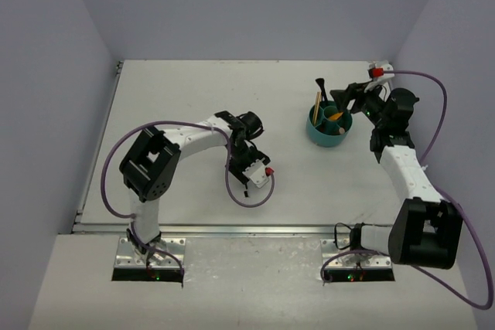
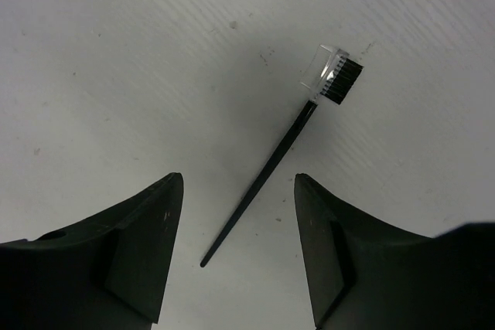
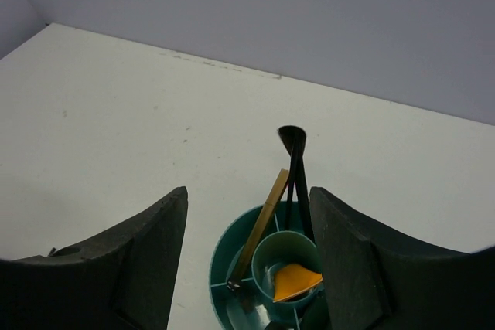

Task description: Organize the makeup

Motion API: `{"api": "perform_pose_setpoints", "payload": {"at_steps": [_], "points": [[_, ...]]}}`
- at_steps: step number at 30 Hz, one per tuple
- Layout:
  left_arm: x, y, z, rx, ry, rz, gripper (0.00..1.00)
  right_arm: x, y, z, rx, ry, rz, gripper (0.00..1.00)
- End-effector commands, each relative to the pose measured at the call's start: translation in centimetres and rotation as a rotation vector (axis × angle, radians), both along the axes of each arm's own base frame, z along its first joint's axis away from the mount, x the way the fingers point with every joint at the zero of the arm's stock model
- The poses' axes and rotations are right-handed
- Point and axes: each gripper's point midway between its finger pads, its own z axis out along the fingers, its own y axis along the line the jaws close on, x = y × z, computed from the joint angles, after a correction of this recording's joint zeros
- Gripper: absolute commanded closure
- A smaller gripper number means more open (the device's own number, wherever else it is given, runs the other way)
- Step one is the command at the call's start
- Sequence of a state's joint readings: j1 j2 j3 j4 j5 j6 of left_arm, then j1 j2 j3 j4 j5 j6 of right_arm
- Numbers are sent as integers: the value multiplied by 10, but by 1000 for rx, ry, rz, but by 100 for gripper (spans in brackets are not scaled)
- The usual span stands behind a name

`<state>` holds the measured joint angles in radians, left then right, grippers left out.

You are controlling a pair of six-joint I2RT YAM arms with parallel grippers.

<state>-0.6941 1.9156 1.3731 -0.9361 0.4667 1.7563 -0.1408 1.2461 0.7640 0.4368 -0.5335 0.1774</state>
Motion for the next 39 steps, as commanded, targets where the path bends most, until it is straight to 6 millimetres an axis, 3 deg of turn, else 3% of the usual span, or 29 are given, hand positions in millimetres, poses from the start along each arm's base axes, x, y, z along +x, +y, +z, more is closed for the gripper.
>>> {"api": "perform_pose_setpoints", "payload": {"at_steps": [1,7,13,20,24,28,32,39], "points": [[-1,4,-17,36,-41,-120,44,-15,10,9,8,-17,42,36],[8,11,-44,112,-69,-142,45,-32,19,19,2,-34,87,36],[4,11,-55,147,-53,-114,52,-38,21,18,11,-26,91,36],[-13,17,-61,200,3,-131,70,-42,20,11,-40,-13,99,35],[-15,10,-67,194,18,-114,98,-43,18,11,-62,-25,89,35],[-14,5,-70,187,42,-23,100,-46,18,10,-71,-26,91,34],[-6,-2,-66,171,44,92,100,-48,17,7,-86,-21,85,33],[37,-36,-20,-25,182,460,100,-42,14,22,23,21,33,29]]}}
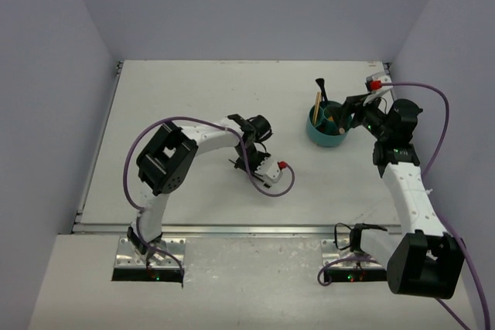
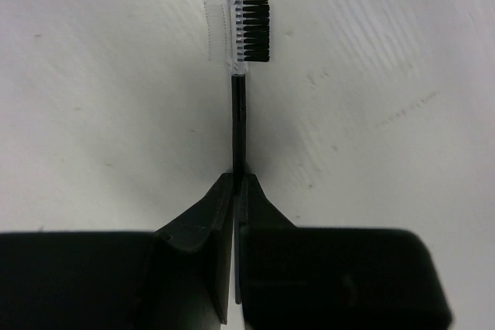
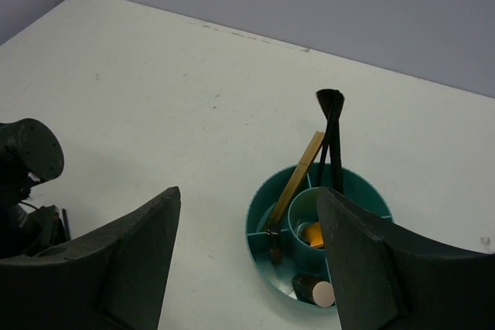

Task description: Organize the makeup

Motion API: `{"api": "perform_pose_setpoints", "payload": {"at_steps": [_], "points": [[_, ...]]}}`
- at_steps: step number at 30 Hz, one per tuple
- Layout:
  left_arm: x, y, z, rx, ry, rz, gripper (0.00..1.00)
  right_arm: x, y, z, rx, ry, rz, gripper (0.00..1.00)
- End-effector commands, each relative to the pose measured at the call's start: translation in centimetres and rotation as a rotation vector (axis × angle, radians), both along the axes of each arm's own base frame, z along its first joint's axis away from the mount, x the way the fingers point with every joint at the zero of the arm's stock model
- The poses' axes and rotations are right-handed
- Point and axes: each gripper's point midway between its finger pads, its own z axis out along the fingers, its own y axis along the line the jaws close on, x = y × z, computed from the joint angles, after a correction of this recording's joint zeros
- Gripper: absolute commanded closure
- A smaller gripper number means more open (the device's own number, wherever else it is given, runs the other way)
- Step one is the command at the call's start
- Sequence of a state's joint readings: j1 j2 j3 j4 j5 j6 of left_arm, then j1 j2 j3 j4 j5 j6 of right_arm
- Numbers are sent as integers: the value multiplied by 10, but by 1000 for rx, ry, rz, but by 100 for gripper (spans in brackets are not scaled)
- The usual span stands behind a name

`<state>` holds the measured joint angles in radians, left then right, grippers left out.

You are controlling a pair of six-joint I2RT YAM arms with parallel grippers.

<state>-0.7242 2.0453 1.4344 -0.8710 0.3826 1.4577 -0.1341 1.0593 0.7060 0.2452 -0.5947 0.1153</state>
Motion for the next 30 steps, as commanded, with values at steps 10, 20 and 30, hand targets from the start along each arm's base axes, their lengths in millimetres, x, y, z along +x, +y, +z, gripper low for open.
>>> {"api": "perform_pose_setpoints", "payload": {"at_steps": [10,20,30], "points": [[68,-44,74,-351,201,453,100,18,-15,67,179,-7,-152,24],[124,-64,205,-699,404,748,100,14,18,79,324,52,28,21],[128,-66,313,-964,497,886,100,7,93,97,223,-72,315,24]]}}
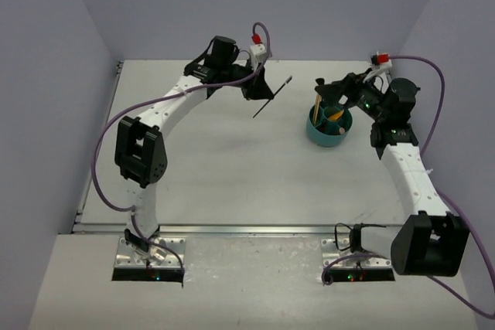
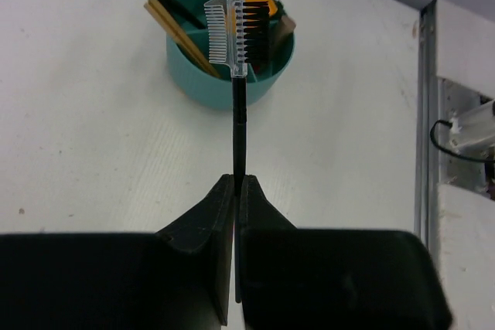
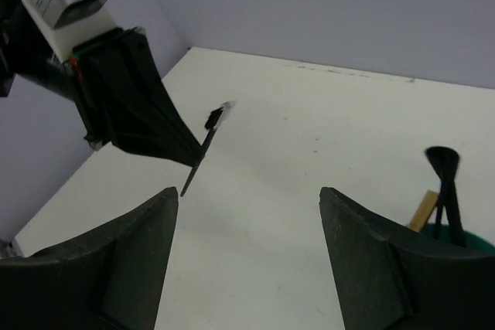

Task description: Organize the makeup

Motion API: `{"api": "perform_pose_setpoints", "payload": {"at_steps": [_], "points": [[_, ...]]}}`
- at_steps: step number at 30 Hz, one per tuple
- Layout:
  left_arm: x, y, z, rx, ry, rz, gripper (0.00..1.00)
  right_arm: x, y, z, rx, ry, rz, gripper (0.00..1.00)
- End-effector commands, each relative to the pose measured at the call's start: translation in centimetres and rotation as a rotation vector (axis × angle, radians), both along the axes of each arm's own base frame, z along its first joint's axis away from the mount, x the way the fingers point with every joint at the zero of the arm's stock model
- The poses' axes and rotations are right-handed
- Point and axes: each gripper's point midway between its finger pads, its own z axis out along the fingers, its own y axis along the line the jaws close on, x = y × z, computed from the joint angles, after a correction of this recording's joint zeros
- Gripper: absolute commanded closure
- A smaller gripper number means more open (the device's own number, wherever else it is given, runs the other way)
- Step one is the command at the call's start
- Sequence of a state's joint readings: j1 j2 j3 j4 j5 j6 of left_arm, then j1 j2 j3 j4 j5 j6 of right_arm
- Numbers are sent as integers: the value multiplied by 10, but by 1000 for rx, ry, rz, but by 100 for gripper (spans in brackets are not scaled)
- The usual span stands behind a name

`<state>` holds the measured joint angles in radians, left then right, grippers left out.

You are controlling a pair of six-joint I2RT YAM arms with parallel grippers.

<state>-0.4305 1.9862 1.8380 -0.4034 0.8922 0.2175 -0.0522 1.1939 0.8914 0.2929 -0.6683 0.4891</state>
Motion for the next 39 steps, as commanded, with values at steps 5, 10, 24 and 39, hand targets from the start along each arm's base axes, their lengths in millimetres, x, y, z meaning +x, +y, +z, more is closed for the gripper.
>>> {"api": "perform_pose_setpoints", "payload": {"at_steps": [5,10,24,39], "points": [[-15,-9,96,-223,10,39,100,3,63,51,81,-129,174,24],[-19,-9,98,-227,12,28,100,17,77,48,156,-81,158,26],[-24,-6,95,-217,-40,0,100,40,104,35,312,15,178,42],[-33,0,66,-144,29,-18,4,52,91,28,183,-114,123,100]]}}
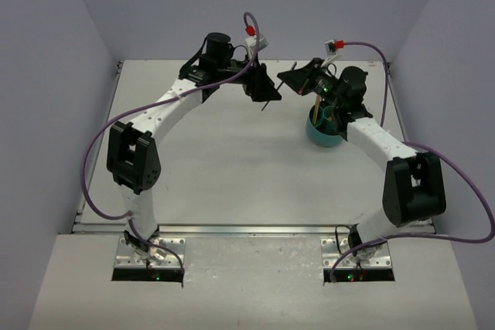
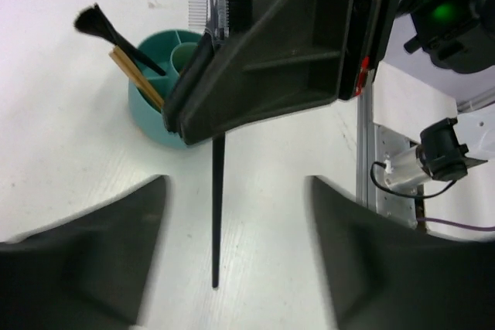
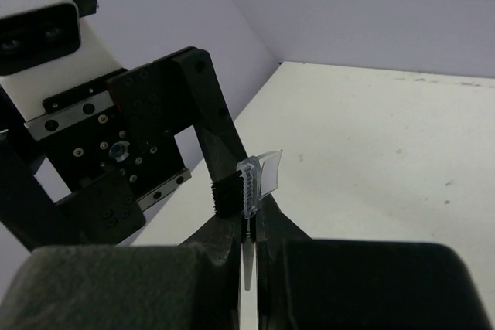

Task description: Organize the makeup

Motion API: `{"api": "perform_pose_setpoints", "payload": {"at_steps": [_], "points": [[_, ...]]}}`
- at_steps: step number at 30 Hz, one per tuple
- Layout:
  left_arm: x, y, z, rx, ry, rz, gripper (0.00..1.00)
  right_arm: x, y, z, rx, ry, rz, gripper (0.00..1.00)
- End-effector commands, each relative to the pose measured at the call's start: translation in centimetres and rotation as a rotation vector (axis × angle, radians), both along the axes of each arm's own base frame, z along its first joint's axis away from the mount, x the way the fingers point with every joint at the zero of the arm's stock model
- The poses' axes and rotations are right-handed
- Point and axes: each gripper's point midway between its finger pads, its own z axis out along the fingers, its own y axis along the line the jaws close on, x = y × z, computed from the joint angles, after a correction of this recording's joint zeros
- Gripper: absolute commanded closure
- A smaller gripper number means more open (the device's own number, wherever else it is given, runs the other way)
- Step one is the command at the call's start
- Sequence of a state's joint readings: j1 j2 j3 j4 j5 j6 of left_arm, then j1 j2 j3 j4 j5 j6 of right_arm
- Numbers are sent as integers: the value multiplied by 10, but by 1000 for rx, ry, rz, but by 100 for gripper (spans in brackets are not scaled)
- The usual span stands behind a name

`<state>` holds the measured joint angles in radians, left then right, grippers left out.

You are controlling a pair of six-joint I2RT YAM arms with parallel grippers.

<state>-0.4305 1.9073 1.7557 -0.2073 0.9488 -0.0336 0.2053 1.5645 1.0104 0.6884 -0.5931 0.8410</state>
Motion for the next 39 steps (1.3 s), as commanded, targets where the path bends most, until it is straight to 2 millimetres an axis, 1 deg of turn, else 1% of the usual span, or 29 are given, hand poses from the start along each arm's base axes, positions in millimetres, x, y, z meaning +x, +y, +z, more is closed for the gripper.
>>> {"api": "perform_pose_setpoints", "payload": {"at_steps": [1,2,3,4,5,7,9,10,11,13,15,16,17,19,20,23,27,30,34,36,37,38,39], "points": [[-13,9,21,15,-67,-11,2,8,-29,30,-106,-184,-116,100],[-9,13,15,43,-63,20,0,13,-43,26,-179,-184,-164,100],[-6,17,11,59,-62,41,0,18,-54,24,-225,-183,-205,100],[0,22,8,78,-66,73,0,24,-70,22,-283,-186,-264,100],[7,31,3,104,-70,117,0,31,-94,21,-351,-191,-346,100],[19,44,-4,137,-75,183,0,40,-125,21,-430,-196,-449,100],[32,65,-14,180,-76,259,0,53,-170,14,-575,-188,-596,100],[37,72,-18,198,-76,289,0,59,-184,6,-620,-161,-652,100],[38,76,-19,206,-74,299,0,60,-188,4,-647,-166,-661,100],[44,90,-30,253,-87,334,0,68,-216,-8,-708,-139,-738,100],[45,98,-39,285,-88,355,0,78,-220,-20,-715,-131,-743,100],[45,100,-39,286,-86,358,0,78,-219,-20,-713,-132,-739,100],[45,104,-44,304,-88,360,0,84,-218,-26,-711,-132,-733,100],[43,109,-49,319,-76,364,0,93,-220,-35,-704,-107,-737,100],[43,111,-51,327,-73,367,0,96,-220,-35,-703,-105,-740,100],[43,118,-56,340,-61,381,0,102,-220,-47,-700,-84,-733,100],[44,128,-62,348,-49,403,0,105,-217,-72,-694,-54,-707,100],[44,131,-63,353,-49,409,0,103,-215,-85,-687,-24,-694,100],[46,132,-60,355,-67,409,0,96,-206,-103,-698,12,-628,100],[47,132,-60,358,-71,410,0,94,-204,-111,-710,40,-603,97],[48,132,-60,359,-72,410,0,92,-203,-113,-712,49,-593,92],[49,132,-60,361,-76,412,0,90,-202,-113,-714,55,-585,82],[50,132,-60,362,-79,412,0,87,-202,-114,-720,60,-578,75]]}}
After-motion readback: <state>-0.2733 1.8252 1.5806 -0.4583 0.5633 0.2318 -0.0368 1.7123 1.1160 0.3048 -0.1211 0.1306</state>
